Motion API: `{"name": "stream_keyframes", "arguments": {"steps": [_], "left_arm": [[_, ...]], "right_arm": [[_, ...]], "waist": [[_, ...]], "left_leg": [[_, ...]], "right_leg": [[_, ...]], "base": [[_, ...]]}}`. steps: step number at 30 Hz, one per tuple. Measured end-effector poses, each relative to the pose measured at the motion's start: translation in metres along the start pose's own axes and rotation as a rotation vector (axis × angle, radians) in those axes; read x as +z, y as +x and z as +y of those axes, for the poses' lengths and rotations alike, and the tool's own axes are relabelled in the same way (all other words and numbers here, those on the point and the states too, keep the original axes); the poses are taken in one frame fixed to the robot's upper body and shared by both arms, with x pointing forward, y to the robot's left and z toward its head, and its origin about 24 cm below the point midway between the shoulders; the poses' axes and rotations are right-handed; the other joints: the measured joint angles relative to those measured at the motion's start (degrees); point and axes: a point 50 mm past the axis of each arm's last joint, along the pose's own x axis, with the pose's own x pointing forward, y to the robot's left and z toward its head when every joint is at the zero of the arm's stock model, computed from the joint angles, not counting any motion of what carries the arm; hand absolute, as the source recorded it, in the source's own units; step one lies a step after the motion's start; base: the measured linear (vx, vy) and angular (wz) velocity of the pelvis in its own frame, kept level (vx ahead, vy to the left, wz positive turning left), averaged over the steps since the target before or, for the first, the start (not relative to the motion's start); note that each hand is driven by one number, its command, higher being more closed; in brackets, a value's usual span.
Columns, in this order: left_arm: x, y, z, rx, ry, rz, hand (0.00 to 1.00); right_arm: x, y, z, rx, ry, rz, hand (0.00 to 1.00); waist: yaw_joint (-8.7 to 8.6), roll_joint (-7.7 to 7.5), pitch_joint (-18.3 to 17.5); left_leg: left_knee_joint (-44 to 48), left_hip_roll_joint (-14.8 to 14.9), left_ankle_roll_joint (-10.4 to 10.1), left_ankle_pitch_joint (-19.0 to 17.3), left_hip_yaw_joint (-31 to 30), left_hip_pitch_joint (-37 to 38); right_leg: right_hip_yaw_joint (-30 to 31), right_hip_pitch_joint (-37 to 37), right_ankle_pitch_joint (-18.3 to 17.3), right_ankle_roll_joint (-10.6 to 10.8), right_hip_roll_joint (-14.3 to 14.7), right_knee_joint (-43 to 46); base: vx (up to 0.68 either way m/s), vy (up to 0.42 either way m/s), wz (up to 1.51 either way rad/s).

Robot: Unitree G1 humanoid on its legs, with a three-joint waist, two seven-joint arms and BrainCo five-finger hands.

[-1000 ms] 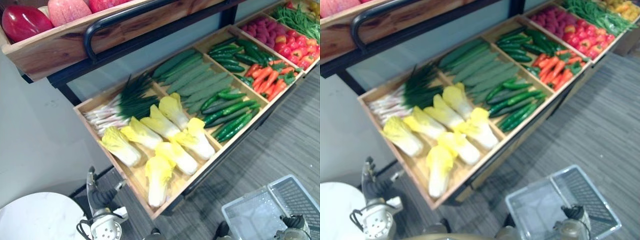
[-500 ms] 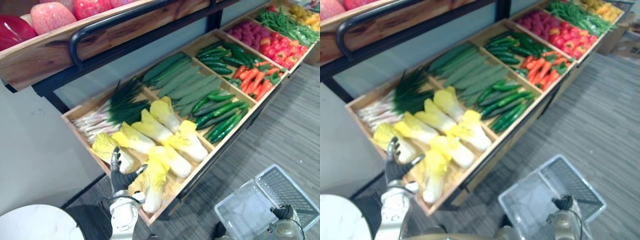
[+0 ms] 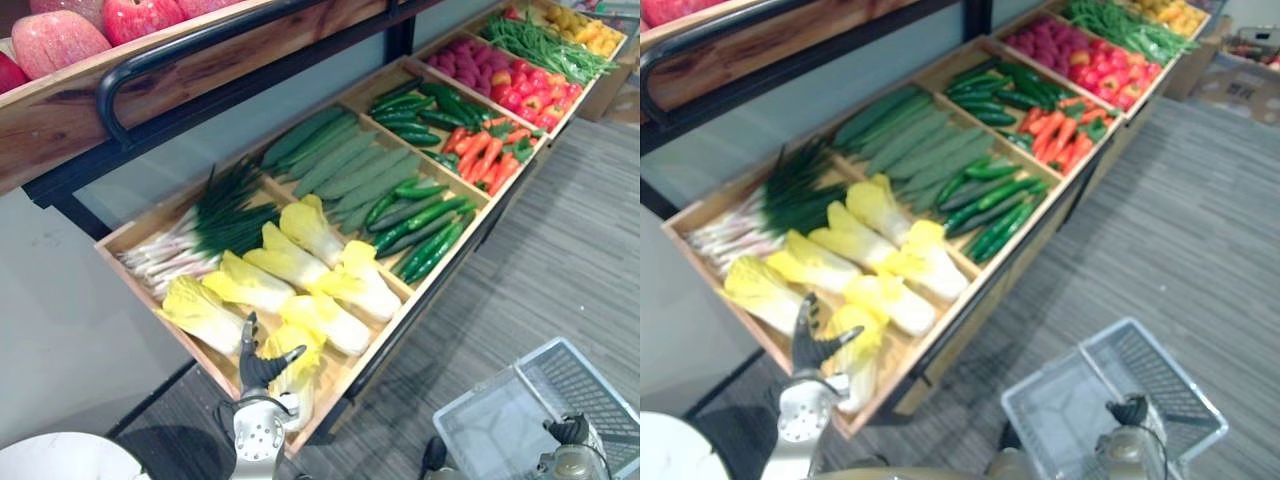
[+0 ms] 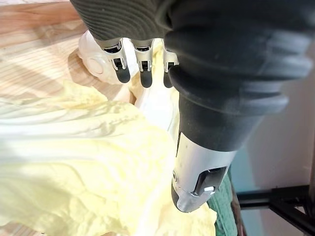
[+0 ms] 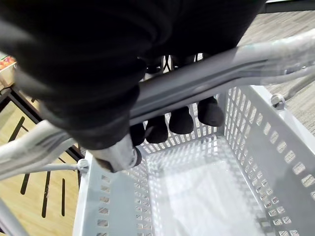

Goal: Pick vegetable in the basket

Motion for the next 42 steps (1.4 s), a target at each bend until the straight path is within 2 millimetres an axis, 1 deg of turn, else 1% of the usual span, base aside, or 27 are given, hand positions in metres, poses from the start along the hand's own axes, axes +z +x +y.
{"name": "stream_keyframes", "arguments": {"steps": [1, 3, 4, 5, 6, 7, 8, 9, 11, 14, 15, 17, 18, 19, 20, 21, 23, 24, 25, 26, 28, 29, 30, 31, 33, 35, 42], "left_arm": [[0.000, 0.000, 0.000, 0.000, 0.001, 0.002, 0.00], [-0.001, 0.000, 0.001, -0.001, 0.002, 0.005, 0.00], [-0.001, 0.000, 0.000, -0.005, 0.002, 0.007, 0.00], [-0.003, -0.001, 0.001, -0.008, 0.004, 0.013, 0.00], [-0.004, -0.002, 0.001, -0.008, 0.006, 0.018, 0.00], [-0.007, -0.002, 0.001, -0.011, 0.010, 0.031, 0.00], [-0.010, -0.003, 0.001, -0.014, 0.014, 0.044, 0.00], [-0.013, -0.003, 0.001, -0.015, 0.019, 0.061, 0.00], [-0.016, -0.003, 0.003, -0.011, 0.022, 0.072, 0.00], [-0.020, -0.004, 0.006, -0.001, 0.027, 0.091, 0.00], [-0.024, -0.005, 0.006, 0.001, 0.032, 0.106, 0.00], [-0.026, -0.005, 0.006, -0.001, 0.036, 0.119, 0.00], [-0.027, -0.006, 0.006, -0.001, 0.038, 0.125, 0.00], [-0.028, -0.006, 0.007, 0.000, 0.038, 0.125, 0.00], [-0.028, -0.007, 0.007, 0.000, 0.039, 0.129, 0.00], [-0.031, -0.007, 0.007, -0.002, 0.042, 0.139, 0.00], [-0.034, -0.008, 0.006, -0.005, 0.046, 0.154, 0.00], [-0.035, -0.009, 0.006, -0.006, 0.044, 0.157, 0.00], [-0.035, -0.009, 0.006, -0.006, 0.044, 0.159, 0.00], [-0.036, -0.009, 0.006, -0.007, 0.044, 0.163, 0.00], [-0.039, -0.010, 0.007, -0.009, 0.046, 0.177, 0.00], [-0.039, -0.011, 0.007, -0.011, 0.047, 0.181, 0.00], [-0.040, -0.011, 0.006, -0.013, 0.049, 0.188, 0.00], [-0.041, -0.011, 0.006, -0.015, 0.051, 0.194, 0.00], [-0.043, -0.011, 0.006, -0.024, 0.052, 0.204, 0.00], [-0.048, -0.013, 0.004, -0.040, 0.058, 0.227, 0.00], [-0.051, -0.013, 0.001, -0.082, 0.082, 0.233, 0.00]], "right_arm": [[0.001, -0.001, 0.001, 0.000, 0.005, -0.005, 1.00], [0.003, -0.001, 0.001, -0.001, 0.007, -0.012, 1.00], [0.003, -0.001, 0.001, -0.001, 0.008, -0.013, 1.00], [0.003, -0.001, 0.001, -0.001, 0.007, -0.012, 1.00], [0.003, -0.001, 0.001, -0.001, 0.007, -0.012, 1.00], [0.003, -0.001, 0.001, -0.001, 0.008, -0.014, 1.00], [0.004, -0.001, 0.001, -0.001, 0.007, -0.015, 1.00], [0.004, -0.002, 0.002, 0.001, 0.009, -0.017, 1.00], [0.006, -0.002, 0.004, 0.007, 0.006, -0.024, 1.00], [0.009, -0.004, 0.006, 0.015, 0.002, -0.042, 1.00], [0.009, -0.005, 0.007, 0.015, 0.004, -0.043, 1.00], [0.008, -0.006, 0.008, 0.017, 0.006, -0.042, 1.00], [0.007, -0.007, 0.009, 0.020, 0.007, -0.038, 1.00], [0.007, -0.008, 0.010, 0.022, 0.008, -0.038, 1.00], [0.007, -0.008, 0.011, 0.025, 0.009, -0.037, 1.00], [0.006, -0.009, 0.012, 0.028, 0.012, -0.036, 1.00], [0.006, -0.010, 0.013, 0.031, 0.013, -0.035, 1.00], [0.007, -0.010, 0.014, 0.032, 0.014, -0.037, 1.00], [0.007, -0.010, 0.014, 0.032, 0.014, -0.037, 1.00], [0.007, -0.010, 0.014, 0.033, 0.014, -0.038, 1.00], [0.010, -0.009, 0.014, 0.031, 0.018, -0.044, 1.00], [0.010, -0.009, 0.014, 0.031, 0.018, -0.044, 1.00], [0.011, -0.009, 0.013, 0.031, 0.018, -0.045, 1.00], [0.012, -0.008, 0.013, 0.030, 0.020, -0.048, 1.00], [0.013, -0.008, 0.013, 0.030, 0.019, -0.048, 1.00], [0.013, -0.008, 0.013, 0.028, -0.009, -0.057, 1.00], [0.013, -0.008, 0.013, 0.027, -0.014, -0.061, 1.00]], "waist": [[0.02, -0.51, 0.3], [0.04, -0.71, 0.2], [0.05, -0.01, -0.2], [0.05, -0.93, 0.3], [0.05, -0.91, 0.3], [0.08, -0.19, -0.2], [0.07, -1.01, 0.3], [0.09, -0.36, -0.1], [0.12, -0.94, 0.2], [0.39, -0.71, 0.0], [0.57, -1.46, 0.4], [0.78, -1.13, 0.2], [0.81, -1.55, 0.3], [0.89, -1.27, 0.2], [1.01, -1.73, 0.4], [1.22, -1.71, 0.2], [1.41, -2.31, 0.4], [1.40, -2.22, 0.2], [1.37, -2.75, 0.4], [1.40, -2.11, 0.0], [1.40, -2.57, 0.2], [1.36, -2.46, 0.0], [1.18, -2.94, 0.2], [1.12, -2.72, 0.0], [0.89, -2.88, 0.0], [0.32, -2.81, -0.1], [-0.38, -2.58, -0.2]], "left_leg": [[0.0, 0.0, 0.0, 0.0, 0.0, -0.1], [0.0, 0.0, 0.0, 0.0, 0.0, -0.5], [0.1, 0.0, 0.0, 0.0, -0.1, -0.8], [0.0, 0.0, 0.0, 0.0, -0.2, -0.9], [0.0, 0.0, 0.0, 0.0, -0.2, -0.9], [0.0, 0.0, 0.0, 0.0, -0.2, -0.9], [0.0, 0.0, -0.1, -0.1, -0.3, -0.9], [0.0, 0.0, -0.1, -0.1, -0.3, -1.0], [0.0, 0.0, -0.1, -0.1, -0.3, -1.0], [0.0, 0.0, -0.2, -0.1, -0.5, -1.1], [0.1, 0.1, -0.2, -0.2, -0.6, -1.2], [0.1, 0.1, -0.1, -0.2, -0.9, -1.4], [0.2, 0.1, -0.1, -0.2, -1.2, -1.7], [0.2, 0.2, -0.1, -0.2, -1.2, -1.7], [0.2, 0.2, -0.2, -0.2, -1.2, -1.8], [0.2, 0.2, -0.1, -0.2, -1.2, -1.8], [0.2, 0.3, -0.1, -0.3, -1.1, -1.8], [0.2, 0.3, -0.2, -0.3, -1.0, -1.8], [0.2, 0.3, -0.2, -0.3, -1.0, -1.7], [0.4, 0.3, -0.2, -0.3, -0.8, -1.5], [0.3, 0.3, -0.2, -0.3, -0.1, -0.9], [0.3, 0.4, -0.2, -0.4, -0.1, -0.8], [0.3, 0.4, -0.3, -0.4, -0.1, -0.8], [0.3, 0.5, -0.3, -0.4, -0.1, -0.7], [0.4, 0.6, -0.3, -0.4, -0.1, -0.5], [0.5, 0.8, -0.5, -0.6, -0.2, 0.3], [2.1, 1.5, -0.5, -1.4, -0.2, 0.4]], "right_leg": [[0.0, -0.2, 0.0, 0.0, 0.0, 0.0], [0.0, -0.5, 0.0, 0.0, 0.0, 0.0], [0.0, -0.7, 0.0, 0.0, 0.0, 0.0], [-0.2, -0.8, 0.0, 0.0, 0.0, 0.0], [-0.2, -0.8, 0.0, 0.0, 0.0, 0.0], [-0.2, -0.8, 0.0, 0.0, 0.0, 0.0], [-0.2, -0.8, 0.0, 0.0, 0.0, 0.0], [-0.3, -0.8, 0.0, 0.0, 0.0, 0.0], [-0.3, -0.8, 0.0, 0.0, 0.0, 0.0], [-0.5, -0.7, 0.0, 0.0, 0.0, 0.0], [-0.6, -0.7, 0.0, 0.0, 0.0, 0.0], [-0.8, -0.7, 0.0, 0.0, 0.0, 0.0], [-1.1, -0.7, 0.0, 0.0, 0.0, 0.0], [-1.1, -0.7, 0.0, 0.0, 0.0, 0.0], [-1.1, -0.7, 0.0, 0.0, 0.0, 0.0], [-1.1, -0.7, 0.0, 0.0, 0.0, 0.0], [-1.0, -0.7, 0.0, 0.0, 0.0, 0.0], [-0.9, -0.7, 0.0, 0.0, 0.1, 0.0], [-0.8, -0.8, 0.0, 0.0, 0.1, 0.0], [-0.6, -0.7, 0.0, 0.0, 0.1, 0.0], [0.0, -0.7, 0.0, 0.0, 0.3, 0.0], [0.0, -0.7, 0.0, 0.0, 0.3, 0.0], [0.0, -0.6, 0.0, 0.0, 0.3, 0.0], [0.0, -0.6, 0.0, 0.0, 0.4, 0.0], [0.0, -0.4, 0.0, 0.0, 0.5, 0.0], [0.0, 0.6, -0.1, 0.0, 0.7, 0.0], [0.2, 1.4, -0.1, 0.0, 0.8, 0.0]], "base": [[0.00, 0.000, 0.00], [0.02, -0.011, 0.01], [0.04, -0.024, 0.03], [0.04, -0.028, 0.03], [0.04, -0.022, 0.03], [0.04, -0.018, 0.02], [0.05, -0.020, 0.01], [0.04, -0.017, 0.01], [0.02, -0.010, 0.01], [0.00, -0.008, 0.01], [0.00, 0.000, 0.00], [0.01, -0.028, 0.07], [0.01, -0.029, 0.09], [0.01, -0.030, 0.06], [0.00, 0.000, 0.00], [0.01, -0.033, 0.00], [0.01, -0.015, -0.01], [0.01, -0.020, -0.03], [0.03, -0.030, -0.06], [0.02, -0.019, -0.06], [0.02, -0.016, -0.13], [0.01, -0.005, -0.09], [0.00, 0.000, 0.00], [0.00, 0.000, 0.00], [0.00, 0.000, 0.00], [0.01, -0.013, 0.02], [0.00, -0.005, 0.00]]}}
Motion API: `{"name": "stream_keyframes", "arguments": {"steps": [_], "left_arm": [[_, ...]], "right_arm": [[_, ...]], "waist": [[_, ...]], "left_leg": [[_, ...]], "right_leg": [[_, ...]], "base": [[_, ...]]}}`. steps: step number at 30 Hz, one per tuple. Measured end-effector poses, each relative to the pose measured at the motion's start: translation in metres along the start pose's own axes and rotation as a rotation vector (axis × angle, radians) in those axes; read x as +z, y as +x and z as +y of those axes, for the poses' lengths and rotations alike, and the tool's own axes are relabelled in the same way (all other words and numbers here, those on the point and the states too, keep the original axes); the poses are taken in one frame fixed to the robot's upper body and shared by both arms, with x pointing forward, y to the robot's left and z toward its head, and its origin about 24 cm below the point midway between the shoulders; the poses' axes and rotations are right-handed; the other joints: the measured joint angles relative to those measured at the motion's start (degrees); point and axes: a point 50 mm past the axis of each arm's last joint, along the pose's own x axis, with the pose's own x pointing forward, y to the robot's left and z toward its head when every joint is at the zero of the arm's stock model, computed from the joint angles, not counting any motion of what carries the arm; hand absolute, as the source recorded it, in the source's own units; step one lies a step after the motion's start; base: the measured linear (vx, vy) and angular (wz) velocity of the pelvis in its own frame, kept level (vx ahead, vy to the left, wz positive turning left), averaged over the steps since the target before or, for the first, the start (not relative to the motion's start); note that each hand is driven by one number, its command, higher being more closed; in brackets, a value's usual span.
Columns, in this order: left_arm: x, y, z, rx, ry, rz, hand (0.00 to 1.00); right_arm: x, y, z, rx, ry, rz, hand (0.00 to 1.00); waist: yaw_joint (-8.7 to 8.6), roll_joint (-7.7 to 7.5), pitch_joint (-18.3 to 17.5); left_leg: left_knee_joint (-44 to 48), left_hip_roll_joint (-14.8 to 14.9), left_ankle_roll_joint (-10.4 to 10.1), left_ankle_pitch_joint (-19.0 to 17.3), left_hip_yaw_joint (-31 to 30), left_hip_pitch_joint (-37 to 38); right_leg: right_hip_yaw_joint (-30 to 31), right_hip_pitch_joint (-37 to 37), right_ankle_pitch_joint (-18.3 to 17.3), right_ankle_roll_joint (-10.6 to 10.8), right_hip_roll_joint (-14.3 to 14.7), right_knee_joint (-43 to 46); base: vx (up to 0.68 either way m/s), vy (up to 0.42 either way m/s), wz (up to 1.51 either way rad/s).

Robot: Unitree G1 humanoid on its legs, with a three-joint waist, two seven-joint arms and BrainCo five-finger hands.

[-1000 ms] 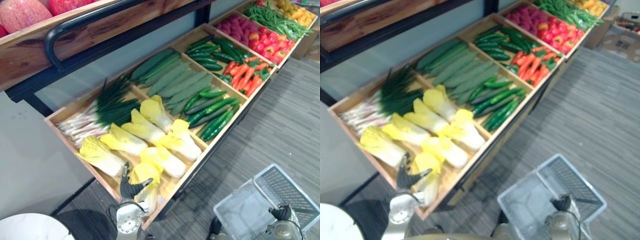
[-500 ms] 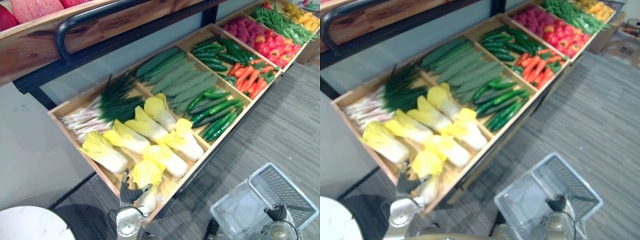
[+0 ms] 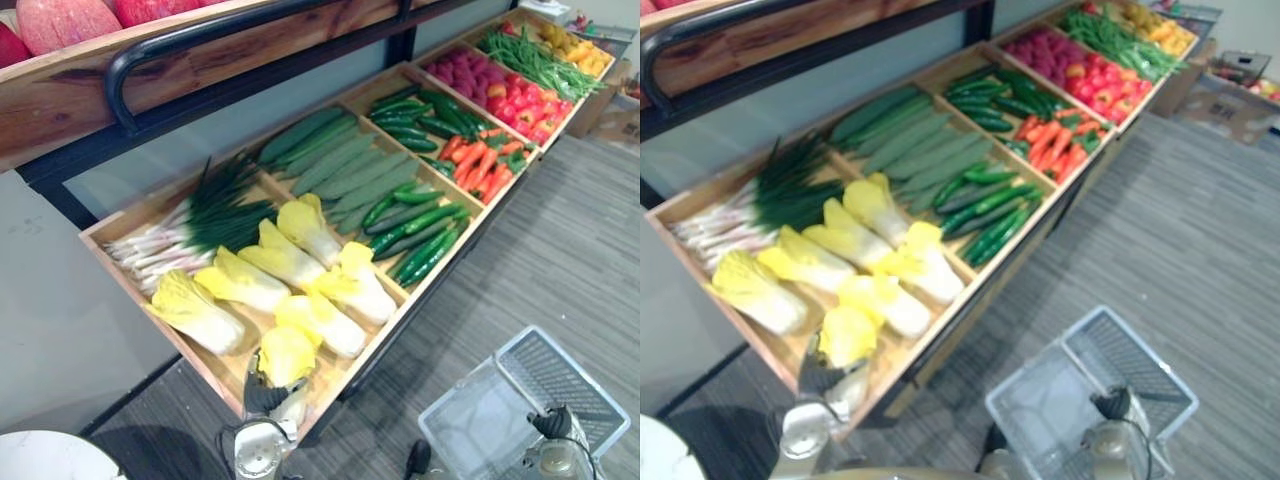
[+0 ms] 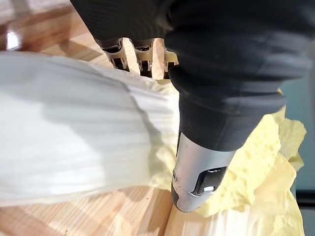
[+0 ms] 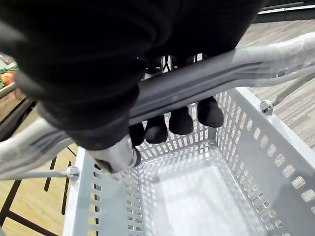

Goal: Pick vegetable in the basket

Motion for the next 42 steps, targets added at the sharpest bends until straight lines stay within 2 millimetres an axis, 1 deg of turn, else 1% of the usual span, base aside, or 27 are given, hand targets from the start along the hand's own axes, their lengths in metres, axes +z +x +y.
{"name": "stream_keyframes", "arguments": {"steps": [4, 5, 7, 9, 13, 14, 15, 17, 21, 30, 38, 39, 40, 42], "left_arm": [[-0.003, 0.003, 0.000, -0.016, 0.023, 0.006, 0.00], [-0.004, 0.003, 0.001, -0.017, 0.031, 0.012, 1.00], [-0.007, 0.004, 0.002, -0.015, 0.042, 0.023, 1.00], [-0.011, 0.006, 0.004, -0.017, 0.058, 0.037, 1.00], [-0.016, 0.011, 0.002, -0.020, 0.070, 0.064, 1.00], [-0.015, 0.012, 0.002, -0.019, 0.069, 0.059, 1.00], [-0.015, 0.012, 0.002, -0.018, 0.068, 0.061, 1.00], [-0.019, 0.011, 0.002, -0.016, 0.072, 0.074, 1.00], [-0.022, 0.011, 0.001, -0.015, 0.073, 0.091, 1.00], [-0.025, 0.012, 0.000, 0.009, 0.006, 0.113, 1.00], [-0.020, 0.011, 0.001, 0.016, -0.048, 0.112, 1.00], [-0.019, 0.011, 0.002, 0.018, -0.051, 0.106, 1.00], [-0.013, 0.010, 0.005, 0.027, -0.064, 0.079, 1.00], [-0.004, 0.011, 0.009, 0.048, -0.113, 0.051, 1.00]], "right_arm": [[0.002, -0.001, 0.001, 0.006, -0.010, -0.014, 1.00], [0.003, -0.002, 0.001, 0.007, -0.014, -0.023, 1.00], [0.004, -0.003, 0.002, 0.010, -0.020, -0.035, 1.00], [0.004, -0.003, 0.002, 0.010, -0.021, -0.034, 1.00], [0.001, -0.004, 0.002, 0.013, -0.025, -0.027, 1.00], [0.001, -0.004, 0.002, 0.013, -0.025, -0.027, 1.00], [0.000, -0.004, 0.002, 0.013, -0.025, -0.026, 1.00], [-0.002, -0.005, 0.002, 0.015, -0.029, -0.019, 1.00], [-0.002, -0.005, 0.002, 0.018, -0.030, -0.019, 1.00], [0.001, -0.007, 0.009, 0.056, -0.052, -0.035, 1.00], [-0.003, -0.005, 0.012, 0.069, -0.061, -0.002, 1.00], [-0.003, -0.005, 0.013, 0.070, -0.062, 0.003, 1.00], [-0.005, -0.005, 0.014, 0.075, -0.065, 0.012, 1.00], [-0.008, -0.006, 0.016, 0.084, -0.070, 0.026, 1.00]], "waist": [[-0.18, 0.37, -0.2], [-0.53, 0.57, -0.4], [-1.05, 0.98, -0.6], [-1.04, 1.33, -0.9], [-1.21, 1.42, -1.4], [-1.26, 1.98, -1.7], [-1.28, 1.76, -1.6], [-1.26, 2.15, -2.0], [-1.24, 2.28, -2.3], [-1.18, 2.14, -2.5], [-1.20, 1.51, -2.9], [-1.23, 1.43, -3.0], [-1.26, 1.14, -3.2], [-1.26, 0.81, -3.6]], "left_leg": [[0.1, 0.0, -0.2, -0.2, 0.8, 0.8], [0.0, 0.0, -0.2, -0.2, 1.0, 0.9], [0.0, 0.0, -0.3, -0.3, 1.4, 1.2], [-0.1, 0.1, -0.3, -0.3, 2.1, 1.6], [-0.2, 0.2, -0.4, -0.5, 2.7, 1.7], [-0.4, 0.1, -0.4, -0.5, 3.1, 1.7], [-0.6, 0.1, -0.4, -0.5, 3.2, 1.7], [-1.0, -0.1, -0.4, -0.5, 3.3, 2.0], [-2.0, -0.7, -0.4, -0.4, 3.7, 2.8], [-3.4, -1.6, -0.3, -0.1, 3.8, 3.5], [-4.8, -2.6, 0.1, 0.9, 3.2, 3.5], [-5.1, -2.8, 0.1, 1.2, 3.0, 3.6], [-5.8, -3.3, 0.2, 1.6, 2.5, 3.5], [-5.9, -3.2, 0.2, 1.7, 2.0, 3.0]], "right_leg": [[1.2, 0.0, 0.0, 0.0, 0.1, 0.0], [1.3, 0.0, 0.0, 0.0, 0.0, 0.0], [1.6, 0.0, 0.0, 0.0, 0.0, 0.0], [2.1, -0.1, -0.1, -0.2, 0.0, 0.0], [2.9, -0.8, -0.1, -0.2, 0.0, 0.0], [3.1, -1.0, -0.1, -0.2, 0.0, 0.0], [3.1, -1.1, -0.1, -0.2, 0.0, -0.1], [3.1, -1.1, -0.1, -0.2, 0.0, -0.1], [3.4, -1.0, -0.1, -0.2, -0.1, -0.1], [3.3, -1.1, 0.0, 0.0, -0.9, -0.1], [2.4, -1.1, 0.1, 0.2, -1.8, -0.1], [2.2, -1.1, 0.2, 0.2, -1.9, -0.1], [1.7, -1.1, 0.2, 0.3, -1.9, -0.1], [1.3, -1.1, 0.3, 0.3, -1.9, -0.1]], "base": [[-0.02, -0.013, -0.13], [-0.01, -0.010, -0.05], [-0.01, -0.014, -0.07], [0.00, -0.010, -0.14], [0.01, -0.005, -0.11], [0.02, -0.004, -0.10], [0.03, -0.006, -0.04], [0.05, -0.005, -0.01], [0.06, 0.002, -0.04], [0.01, -0.002, -0.01], [0.00, -0.008, 0.05], [0.03, -0.001, 0.14], [0.03, -0.007, 0.16], [0.02, -0.025, 0.17]]}}
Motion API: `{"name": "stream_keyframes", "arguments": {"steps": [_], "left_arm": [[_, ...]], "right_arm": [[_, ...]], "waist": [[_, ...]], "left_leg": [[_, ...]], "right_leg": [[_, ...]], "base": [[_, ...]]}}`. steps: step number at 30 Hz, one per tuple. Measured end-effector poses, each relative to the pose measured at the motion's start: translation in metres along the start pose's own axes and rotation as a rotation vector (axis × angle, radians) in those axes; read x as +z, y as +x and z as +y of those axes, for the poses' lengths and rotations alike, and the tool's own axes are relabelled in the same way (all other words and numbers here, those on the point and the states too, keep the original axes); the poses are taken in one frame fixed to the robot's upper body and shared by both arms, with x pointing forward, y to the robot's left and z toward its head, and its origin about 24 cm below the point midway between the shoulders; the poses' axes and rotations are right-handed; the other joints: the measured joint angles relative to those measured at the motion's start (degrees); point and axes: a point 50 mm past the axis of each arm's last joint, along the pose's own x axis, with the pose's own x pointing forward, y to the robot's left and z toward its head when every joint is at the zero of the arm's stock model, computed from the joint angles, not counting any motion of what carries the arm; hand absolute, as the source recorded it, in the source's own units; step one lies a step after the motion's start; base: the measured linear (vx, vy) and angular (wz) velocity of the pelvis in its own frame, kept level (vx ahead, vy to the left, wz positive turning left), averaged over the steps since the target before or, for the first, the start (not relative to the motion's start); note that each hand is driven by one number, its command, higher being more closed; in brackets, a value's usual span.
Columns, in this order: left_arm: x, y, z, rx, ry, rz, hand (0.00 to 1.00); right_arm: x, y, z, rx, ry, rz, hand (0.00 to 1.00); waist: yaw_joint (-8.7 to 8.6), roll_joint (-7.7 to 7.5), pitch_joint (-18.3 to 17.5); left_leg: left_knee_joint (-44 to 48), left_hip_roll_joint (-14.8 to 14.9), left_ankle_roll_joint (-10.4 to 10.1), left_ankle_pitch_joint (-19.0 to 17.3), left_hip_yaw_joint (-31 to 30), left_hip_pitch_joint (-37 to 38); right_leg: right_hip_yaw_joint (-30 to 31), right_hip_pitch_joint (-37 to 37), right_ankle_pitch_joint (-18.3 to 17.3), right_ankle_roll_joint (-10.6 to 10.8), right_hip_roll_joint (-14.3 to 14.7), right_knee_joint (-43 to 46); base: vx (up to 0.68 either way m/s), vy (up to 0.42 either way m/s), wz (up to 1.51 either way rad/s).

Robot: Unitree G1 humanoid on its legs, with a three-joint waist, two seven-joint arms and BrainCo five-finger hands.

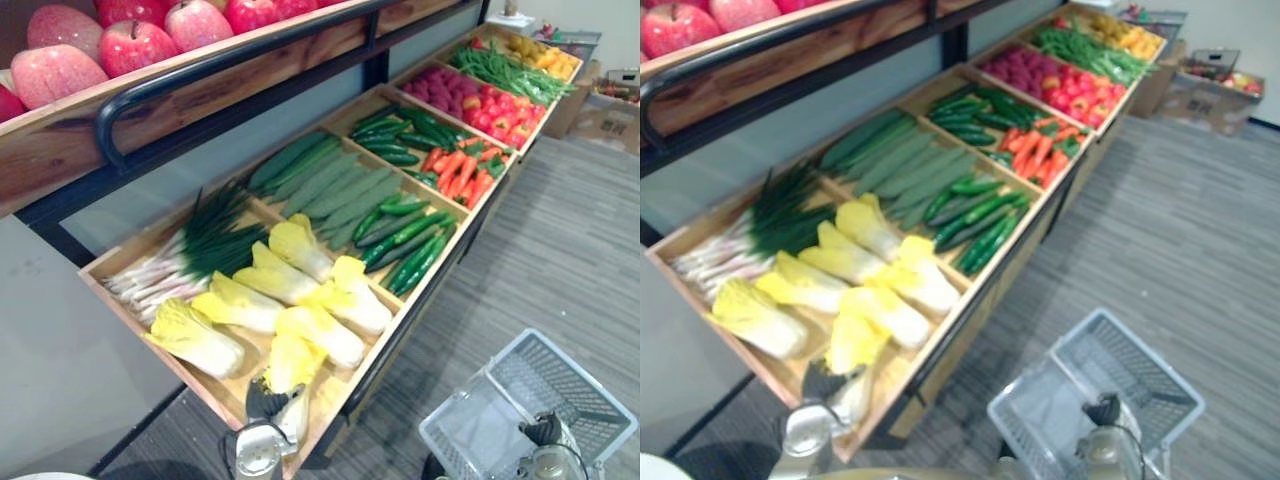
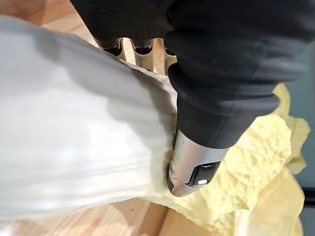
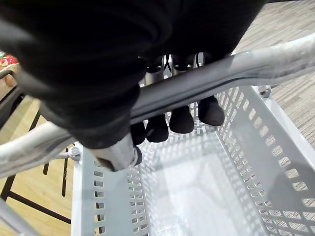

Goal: Pick vegetable in the basket

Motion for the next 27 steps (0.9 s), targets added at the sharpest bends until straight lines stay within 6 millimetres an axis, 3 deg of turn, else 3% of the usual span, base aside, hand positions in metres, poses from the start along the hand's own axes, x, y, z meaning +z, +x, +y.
{"name": "stream_keyframes", "arguments": {"steps": [5, 15, 27], "left_arm": [[0.012, -0.005, 0.004, 0.032, -0.063, -0.044, 1.00], [0.048, -0.014, 0.009, 0.048, -0.138, -0.198, 1.00], [0.069, -0.029, 0.020, 0.062, -0.200, -0.299, 1.00]], "right_arm": [[0.003, 0.002, -0.001, -0.005, 0.008, -0.004, 1.00], [0.004, 0.004, 0.002, 0.009, 0.008, 0.005, 1.00], [0.003, 0.013, -0.012, -0.026, 0.007, 0.021, 1.00]], "waist": [[0.09, -0.95, -0.4], [0.46, -0.87, -0.4], [0.30, -0.36, -0.5]], "left_leg": [[0.2, 0.0, 0.0, 0.0, -0.3, -0.5], [1.0, 0.3, 0.0, -0.1, -1.9, -1.6], [1.2, 0.3, 0.3, 0.2, -3.6, -2.5]], "right_leg": [[-0.4, 0.0, 0.0, 0.0, 0.1, 0.0], [-1.5, 0.6, -0.1, 0.1, 0.1, 0.0], [-3.1, 1.0, -0.3, 0.3, -0.1, 0.1]], "base": [[0.02, -0.010, 0.07], [-0.02, -0.026, 0.07], [-0.01, -0.018, 0.07]]}}
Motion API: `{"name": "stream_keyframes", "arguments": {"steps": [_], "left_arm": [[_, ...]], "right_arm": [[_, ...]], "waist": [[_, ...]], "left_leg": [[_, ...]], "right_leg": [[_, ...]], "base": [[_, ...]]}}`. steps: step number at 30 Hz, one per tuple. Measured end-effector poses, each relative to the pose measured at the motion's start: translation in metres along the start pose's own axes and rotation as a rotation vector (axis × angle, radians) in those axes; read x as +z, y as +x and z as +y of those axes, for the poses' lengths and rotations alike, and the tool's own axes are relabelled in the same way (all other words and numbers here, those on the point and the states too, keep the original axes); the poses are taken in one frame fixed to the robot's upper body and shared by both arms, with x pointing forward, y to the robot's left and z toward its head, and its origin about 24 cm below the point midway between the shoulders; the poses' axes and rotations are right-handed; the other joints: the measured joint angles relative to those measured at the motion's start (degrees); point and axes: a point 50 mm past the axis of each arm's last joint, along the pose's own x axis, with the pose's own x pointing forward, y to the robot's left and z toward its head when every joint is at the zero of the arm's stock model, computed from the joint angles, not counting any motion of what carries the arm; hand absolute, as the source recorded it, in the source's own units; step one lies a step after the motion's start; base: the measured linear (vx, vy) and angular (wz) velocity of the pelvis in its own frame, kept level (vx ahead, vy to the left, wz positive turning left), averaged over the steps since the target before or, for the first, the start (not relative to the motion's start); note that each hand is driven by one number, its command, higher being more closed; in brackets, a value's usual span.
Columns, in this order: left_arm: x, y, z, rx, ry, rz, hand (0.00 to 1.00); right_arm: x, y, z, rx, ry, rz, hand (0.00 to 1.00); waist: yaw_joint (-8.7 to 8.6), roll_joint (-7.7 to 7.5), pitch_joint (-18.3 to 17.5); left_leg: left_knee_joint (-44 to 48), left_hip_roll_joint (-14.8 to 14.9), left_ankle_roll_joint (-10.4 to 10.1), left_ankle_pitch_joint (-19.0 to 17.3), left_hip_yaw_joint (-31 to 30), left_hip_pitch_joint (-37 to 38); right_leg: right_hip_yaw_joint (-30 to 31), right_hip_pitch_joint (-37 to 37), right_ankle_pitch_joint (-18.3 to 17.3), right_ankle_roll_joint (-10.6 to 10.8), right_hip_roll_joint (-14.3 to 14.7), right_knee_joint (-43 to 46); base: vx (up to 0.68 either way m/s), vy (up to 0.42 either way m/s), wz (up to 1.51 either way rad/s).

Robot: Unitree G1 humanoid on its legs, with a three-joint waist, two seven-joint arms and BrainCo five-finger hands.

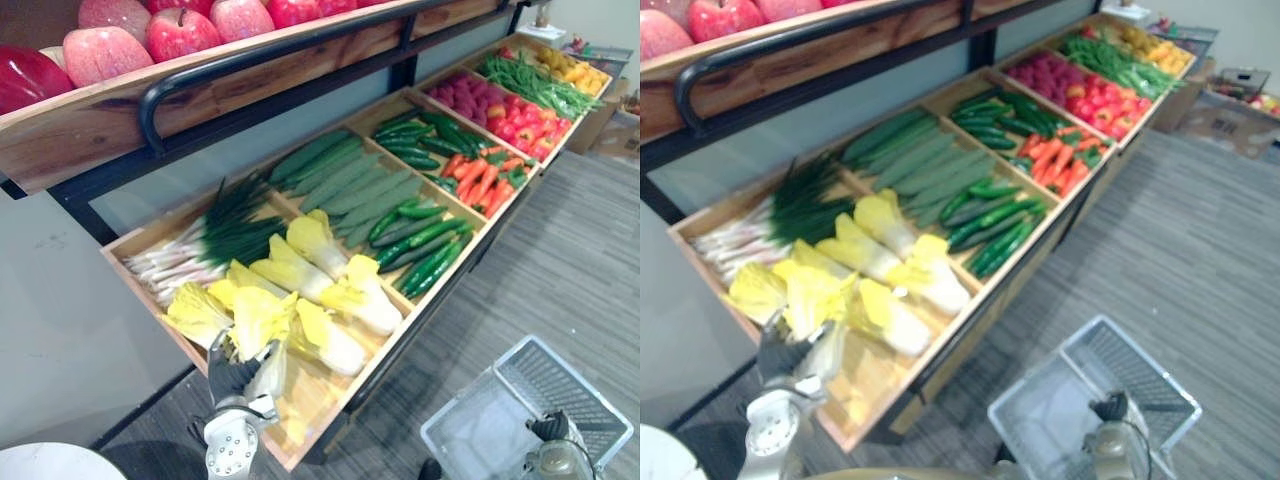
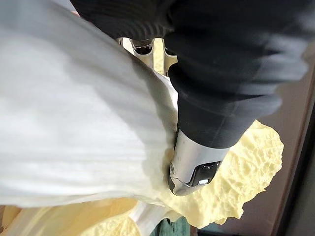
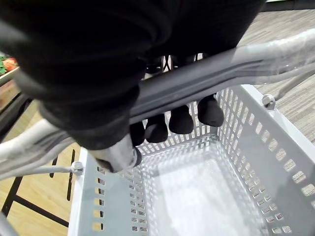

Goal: Pick vegetable in the basket

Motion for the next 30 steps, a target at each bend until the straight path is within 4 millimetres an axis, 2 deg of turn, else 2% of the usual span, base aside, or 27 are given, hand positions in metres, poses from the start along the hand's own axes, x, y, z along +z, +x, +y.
{"name": "stream_keyframes", "arguments": {"steps": [4, 10, 20, 30], "left_arm": [[0.010, -0.002, -0.003, -0.016, -0.017, -0.042, 1.00], [0.044, -0.011, -0.020, -0.100, -0.088, -0.198, 1.00], [0.093, -0.034, -0.066, -0.437, -0.227, -0.441, 1.00], [0.106, -0.043, -0.092, -0.640, -0.266, -0.503, 1.00]], "right_arm": [[0.003, 0.001, 0.000, 0.002, 0.004, -0.012, 1.00], [0.006, 0.005, 0.001, 0.013, -0.002, -0.017, 1.00], [0.019, 0.017, -0.010, 0.016, -0.069, -0.079, 1.00], [0.032, 0.017, -0.010, 0.045, -0.037, -0.125, 1.00]], "waist": [[0.00, 0.04, 0.0], [-0.06, 0.24, 0.1], [-0.30, 1.93, 0.6], [-0.48, 2.54, 0.7]], "left_leg": [[0.1, 0.0, 0.0, 0.0, 0.0, 0.0], [0.4, 0.1, 0.0, 0.0, 0.2, 0.1], [0.7, 0.5, -0.2, -0.2, 3.2, 1.3], [0.6, 0.9, -0.8, -0.7, 7.0, 3.3]], "right_leg": [[0.0, 0.0, 0.0, 0.0, 0.0, 0.1], [0.3, 0.0, 0.0, 0.0, 0.0, 0.2], [3.4, -1.2, 0.0, 0.0, 0.5, 0.9], [7.2, -2.2, 0.2, -0.2, 1.5, 1.0]], "base": [[0.00, 0.000, 0.00], [0.00, -0.004, -0.01], [-0.02, -0.021, -0.14], [0.00, -0.021, -0.20]]}}
